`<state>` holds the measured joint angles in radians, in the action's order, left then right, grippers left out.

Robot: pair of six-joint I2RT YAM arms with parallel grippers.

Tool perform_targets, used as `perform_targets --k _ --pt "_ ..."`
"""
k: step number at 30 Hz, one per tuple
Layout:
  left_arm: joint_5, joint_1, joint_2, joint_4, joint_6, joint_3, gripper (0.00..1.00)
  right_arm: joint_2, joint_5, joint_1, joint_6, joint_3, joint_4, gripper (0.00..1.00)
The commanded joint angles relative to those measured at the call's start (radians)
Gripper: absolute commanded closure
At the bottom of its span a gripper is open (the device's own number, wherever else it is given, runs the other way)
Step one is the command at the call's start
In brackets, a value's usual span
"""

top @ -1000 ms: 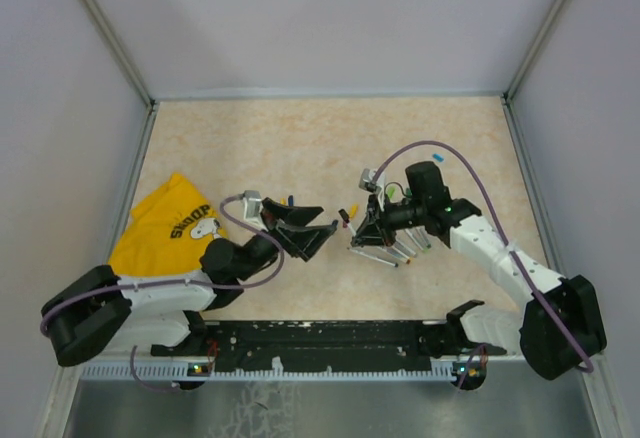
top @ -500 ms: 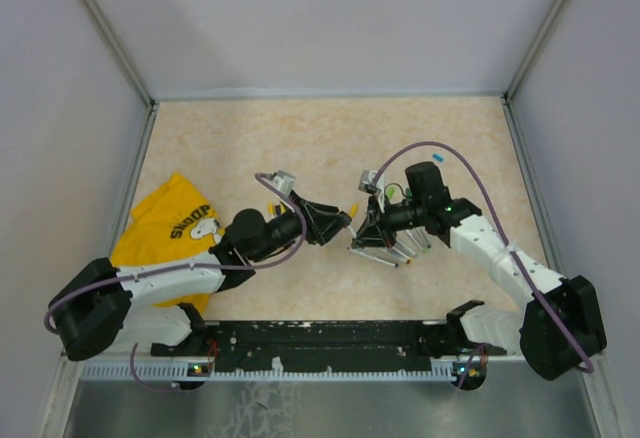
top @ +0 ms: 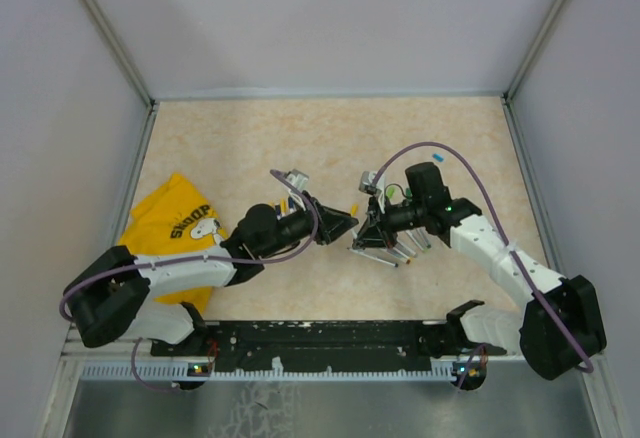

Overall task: Open the pen caps
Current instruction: Open the pen cap from the pen.

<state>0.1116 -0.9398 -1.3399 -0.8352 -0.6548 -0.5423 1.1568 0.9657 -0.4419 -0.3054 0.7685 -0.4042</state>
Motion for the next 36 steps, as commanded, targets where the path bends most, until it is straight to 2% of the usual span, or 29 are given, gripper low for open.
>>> perform_targets --k 1,8,15,17,18,19,21,22,25,31,33,36 --pt "-0.018 0.004 0.025 -0.016 -0.002 -0.012 0.55 -0.006 0.024 0.003 -0.02 0.048 0.025 1.0" --pt "-0.037 0.004 0.047 -0.022 0.0 -0.002 0.57 -0.002 0.027 0.003 -0.02 0.047 0.024 1.0" --pt "0.028 0.003 0.004 -0.057 -0.006 -0.016 0.85 -0.001 0.025 0.003 -0.021 0.048 0.024 1.0" --pt "0.041 0.003 -0.004 -0.071 -0.01 -0.014 0.99 -0.002 0.025 0.003 -0.017 0.048 0.024 1.0" --pt "0.043 0.004 -0.006 -0.08 -0.015 -0.011 1.0 -0.001 0.024 0.003 -0.013 0.049 0.026 1.0" --pt "0.044 0.004 -0.008 -0.096 -0.022 -0.004 1.0 -0.001 0.024 0.003 -0.006 0.049 0.031 0.97" --pt "0.046 0.004 -0.015 -0.136 -0.037 0.011 1.0 -0.008 0.024 0.003 0.021 0.047 0.051 0.76" --pt "0.047 0.004 -0.02 -0.157 -0.047 0.018 1.0 -0.013 0.026 0.004 0.035 0.043 0.065 0.69" --pt "0.057 0.004 -0.039 -0.221 -0.076 0.037 1.0 -0.034 0.027 0.004 0.07 0.029 0.104 0.63" --pt "0.072 0.003 -0.081 -0.289 -0.105 0.039 1.0 -0.045 0.022 0.005 0.104 0.016 0.141 0.64" --pt "0.059 0.003 -0.079 -0.301 -0.106 0.043 1.0 -0.042 0.025 0.005 0.105 0.015 0.141 0.68" --pt "0.015 0.007 -0.054 -0.297 -0.095 0.055 1.0 -0.032 0.04 0.005 0.094 0.018 0.131 0.8"
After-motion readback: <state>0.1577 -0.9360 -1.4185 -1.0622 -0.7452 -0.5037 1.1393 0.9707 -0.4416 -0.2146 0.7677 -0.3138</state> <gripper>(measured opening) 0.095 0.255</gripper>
